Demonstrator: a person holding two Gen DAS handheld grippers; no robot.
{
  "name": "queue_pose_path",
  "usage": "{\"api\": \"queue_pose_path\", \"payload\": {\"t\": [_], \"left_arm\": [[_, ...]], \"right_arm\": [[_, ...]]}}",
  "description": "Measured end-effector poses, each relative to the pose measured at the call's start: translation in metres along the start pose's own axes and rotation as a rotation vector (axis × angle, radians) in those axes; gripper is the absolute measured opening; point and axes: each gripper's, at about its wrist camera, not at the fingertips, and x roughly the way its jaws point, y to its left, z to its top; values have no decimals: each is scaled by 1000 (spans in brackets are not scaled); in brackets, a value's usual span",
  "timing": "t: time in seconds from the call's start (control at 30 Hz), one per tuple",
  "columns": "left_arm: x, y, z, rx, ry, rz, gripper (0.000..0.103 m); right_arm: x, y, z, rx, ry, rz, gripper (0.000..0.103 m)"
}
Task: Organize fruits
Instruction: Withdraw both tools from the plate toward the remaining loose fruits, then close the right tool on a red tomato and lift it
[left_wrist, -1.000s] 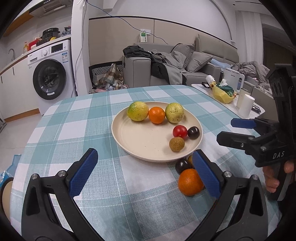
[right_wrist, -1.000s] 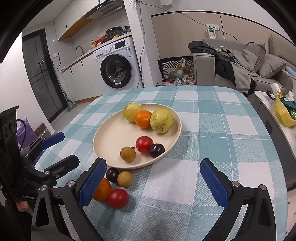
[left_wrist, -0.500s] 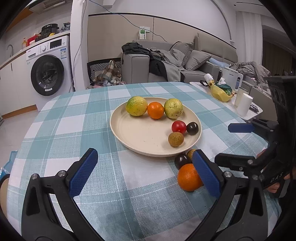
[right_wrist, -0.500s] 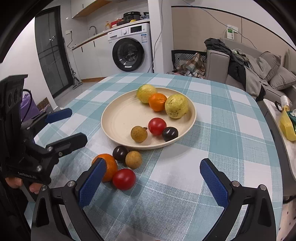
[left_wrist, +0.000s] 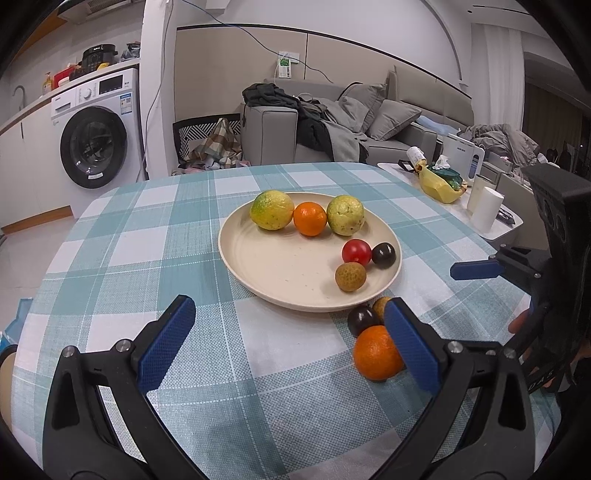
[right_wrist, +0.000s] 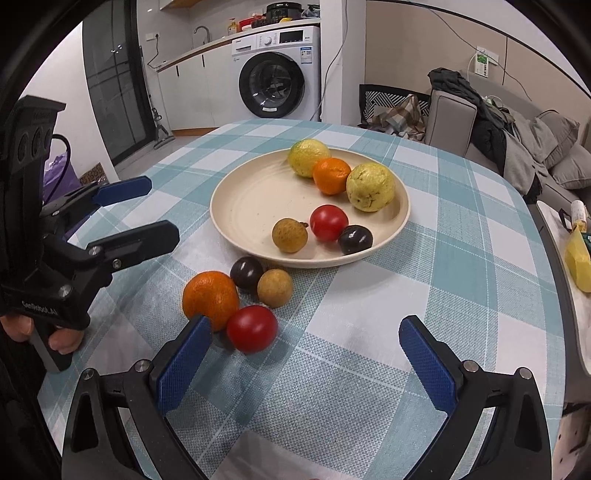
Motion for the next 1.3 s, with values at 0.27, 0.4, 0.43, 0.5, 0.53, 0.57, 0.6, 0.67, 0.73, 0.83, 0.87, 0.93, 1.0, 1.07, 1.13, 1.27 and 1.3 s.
{"api": "queue_pose_path", "payload": {"t": [0.27,0.4,0.43,0.5,0.53,0.57,0.6,0.67,0.73,0.83,0.87,0.93,1.0,1.07,1.13,1.27,1.3], "left_arm": [[1,0,0,1,3,1,102],[1,-2,-1,-3,5,0,102],[1,-2,-1,-3,6,0,102],[1,-3,-2,-4,6,0,102],[1,-2,-1,-3,6,-2,102],[1,-2,-2,-3,6,-2,101],[1,-2,-2,-4,6,-1,101],[1,-2,-2,-4,6,-2,102],[1,-2,-1,-2,9,-1,102],[2,-2,-2,-2,11,-1,102],[1,-3,-2,-3,11,-2,102],[2,-2,-2,-4,12,0,102],[2,-3,-2,-4,13,0,102],[2,-3,-3,-5,13,-1,102],[3,-2,-2,-6,14,-1,102],[2,-2,-3,-10,14,0,102],[2,-2,-3,-12,12,0,102]], "right_arm": [[11,4,-3,-20,46,-33,103],[13,3,-2,-7,54,-62,103],[14,2,-2,-4,54,-64,103],[15,3,-1,-6,57,-66,103],[16,4,-1,-9,62,-67,103],[17,5,-1,-9,65,-68,103],[18,6,-1,-10,66,-71,103],[20,7,-1,-9,65,-76,103],[20,9,-1,-12,69,-79,103],[20,10,-1,-17,69,-81,103],[20,10,0,-16,69,-80,103],[20,12,-1,-19,71,-64,103],[21,17,0,-33,69,-48,102],[21,22,0,-53,65,-39,99],[20,26,1,-65,63,-31,95],[18,27,1,-73,61,-5,81],[17,27,0,-76,60,0,79]]}}
